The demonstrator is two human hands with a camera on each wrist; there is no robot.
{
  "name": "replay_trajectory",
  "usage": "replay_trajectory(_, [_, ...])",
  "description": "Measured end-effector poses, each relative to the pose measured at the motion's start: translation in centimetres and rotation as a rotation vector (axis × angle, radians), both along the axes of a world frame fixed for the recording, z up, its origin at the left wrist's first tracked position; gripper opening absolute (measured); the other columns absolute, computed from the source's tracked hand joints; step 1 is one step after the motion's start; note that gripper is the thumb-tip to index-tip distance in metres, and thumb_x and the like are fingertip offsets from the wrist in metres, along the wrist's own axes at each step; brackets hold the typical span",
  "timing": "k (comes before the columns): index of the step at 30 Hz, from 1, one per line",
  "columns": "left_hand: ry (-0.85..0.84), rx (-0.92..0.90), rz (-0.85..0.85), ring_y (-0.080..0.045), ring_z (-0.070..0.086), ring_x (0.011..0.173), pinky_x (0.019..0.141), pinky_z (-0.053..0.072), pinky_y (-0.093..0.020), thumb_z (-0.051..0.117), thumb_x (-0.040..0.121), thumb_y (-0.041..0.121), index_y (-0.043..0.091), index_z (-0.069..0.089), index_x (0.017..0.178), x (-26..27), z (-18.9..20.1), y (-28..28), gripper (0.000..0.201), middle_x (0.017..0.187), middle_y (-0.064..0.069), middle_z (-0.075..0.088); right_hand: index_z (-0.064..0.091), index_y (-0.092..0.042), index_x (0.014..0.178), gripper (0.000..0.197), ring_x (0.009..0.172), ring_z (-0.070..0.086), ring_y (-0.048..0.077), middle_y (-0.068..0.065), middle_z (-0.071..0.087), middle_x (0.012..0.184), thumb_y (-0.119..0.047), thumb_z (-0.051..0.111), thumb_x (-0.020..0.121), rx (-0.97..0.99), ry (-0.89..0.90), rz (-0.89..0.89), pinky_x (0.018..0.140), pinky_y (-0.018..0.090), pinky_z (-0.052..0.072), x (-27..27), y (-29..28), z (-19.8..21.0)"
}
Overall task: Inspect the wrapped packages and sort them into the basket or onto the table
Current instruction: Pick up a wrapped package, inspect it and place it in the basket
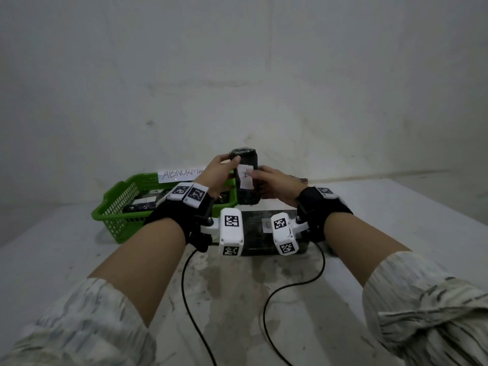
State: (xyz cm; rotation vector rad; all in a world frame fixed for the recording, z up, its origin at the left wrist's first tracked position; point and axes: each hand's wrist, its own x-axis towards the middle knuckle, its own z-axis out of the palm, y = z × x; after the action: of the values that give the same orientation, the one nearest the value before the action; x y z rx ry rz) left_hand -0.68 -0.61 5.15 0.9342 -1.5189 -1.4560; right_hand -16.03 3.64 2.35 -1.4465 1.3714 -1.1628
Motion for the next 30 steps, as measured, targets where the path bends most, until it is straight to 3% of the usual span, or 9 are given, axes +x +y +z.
replay_trajectory(3, [-0.006, -0.046, -0.08, -0.017, 0.062, 0.084, 0.065, 0.053, -0.03, 0.047, 0.099, 0.022, 0.011, 0.047, 0.129, 1.2, -0.4, 0.5, 0.032, 0.099, -0.003, 0.063, 0.055, -0.02, 0.131, 0.049, 0.11, 0.063, 0.025, 0.005, 0.065, 0.124, -0.052, 0.048, 0.095, -0.068, -0.065, -0.021, 0.093, 0.044, 0.051, 1.7, 0.1, 0.4])
replay_trajectory(8, [-0.028, -0.047, -0.077, -0.015, 0.062, 0.077, 0.049, 0.051, -0.02, 0.051, 0.097, 0.023, 0.007, 0.054, 0.126, 2.9, -0.8, 0.6, 0.034, 0.095, -0.004, 0.064, 0.059, -0.004, 0.118, 0.054, 0.105, 0.062, 0.034, 0.016, 0.066, 0.115, -0.05, 0.051, 0.093, -0.182, 0.133, -0.171, 0.094, 0.055, 0.049, 4.0, -0.3, 0.5])
replay_trajectory(11, [-0.052, -0.104, -0.025, -0.013, 0.061, 0.072, 0.045, 0.049, -0.019, 0.053, 0.096, 0.018, 0.004, 0.052, 0.128, 3.4, -1.0, 0.4, 0.035, 0.092, -0.004, 0.063, 0.057, 0.0, 0.119, 0.047, 0.102, 0.064, 0.035, 0.018, 0.066, 0.114, -0.04, 0.055, 0.095, -0.13, 0.005, -0.13, 0.083, 0.048, 0.053, 4.7, -0.3, 0.3])
replay_trajectory(13, [-0.05, -0.117, -0.023, -0.01, 0.062, 0.065, 0.045, 0.049, -0.019, 0.052, 0.096, 0.017, 0.004, 0.052, 0.127, 3.7, -1.1, 0.4, 0.034, 0.086, -0.003, 0.062, 0.057, -0.004, 0.124, 0.038, 0.094, 0.065, 0.027, 0.011, 0.066, 0.111, -0.03, 0.056, 0.096, -0.08, -0.077, -0.071, 0.073, 0.037, 0.054, 4.7, -0.1, 0.2])
replay_trajectory(15, [-0.052, -0.111, -0.06, -0.012, 0.062, 0.066, 0.049, 0.052, -0.02, 0.053, 0.096, 0.016, 0.004, 0.053, 0.127, 4.1, -1.3, 0.5, 0.034, 0.087, -0.004, 0.061, 0.057, -0.003, 0.123, 0.035, 0.088, 0.063, 0.024, 0.009, 0.064, 0.106, -0.023, 0.058, 0.095, -0.088, -0.118, -0.046, 0.07, 0.033, 0.053, 4.5, 0.2, 0.1])
replay_trajectory(18, [-0.048, -0.084, -0.141, -0.018, 0.064, 0.082, 0.061, 0.057, -0.023, 0.055, 0.094, 0.011, 0.008, 0.05, 0.133, 4.4, -2.0, 0.6, 0.04, 0.108, -0.011, 0.064, 0.055, -0.003, 0.119, 0.027, 0.079, 0.064, 0.021, 0.008, 0.064, 0.098, -0.017, 0.057, 0.095, -0.105, -0.203, -0.049, 0.071, 0.035, 0.054, 4.5, 0.4, 0.1])
replay_trajectory(22, [0.0, -0.109, -0.116, -0.016, 0.065, 0.085, 0.061, 0.057, -0.023, 0.056, 0.093, 0.01, 0.007, 0.047, 0.135, 4.5, -2.4, 0.6, 0.043, 0.108, -0.009, 0.064, 0.054, -0.004, 0.127, 0.033, 0.087, 0.066, 0.02, 0.009, 0.066, 0.106, -0.01, 0.056, 0.094, -0.076, -0.218, 0.028, 0.072, 0.029, 0.057, 4.4, 0.7, -0.2])
replay_trajectory(26, [-0.002, -0.074, -0.192, -0.018, 0.065, 0.093, 0.076, 0.057, -0.03, 0.055, 0.092, 0.008, 0.011, 0.049, 0.134, 4.7, -2.6, 0.6, 0.042, 0.109, -0.006, 0.065, 0.052, -0.001, 0.13, 0.038, 0.086, 0.065, 0.021, 0.013, 0.064, 0.11, -0.001, 0.055, 0.092, -0.113, -0.234, 0.005, 0.072, 0.029, 0.056, 4.1, 0.8, -0.6])
replay_trajectory(30, [0.005, -0.097, -0.156, -0.015, 0.064, 0.089, 0.07, 0.057, -0.028, 0.055, 0.092, 0.001, 0.012, 0.047, 0.135, 4.9, -3.0, 0.6, 0.045, 0.102, 0.0, 0.064, 0.051, -0.004, 0.131, 0.041, 0.086, 0.067, 0.017, 0.01, 0.066, 0.11, -0.002, 0.058, 0.091, -0.093, -0.236, 0.042, 0.068, 0.025, 0.056, 4.4, 0.8, -1.1])
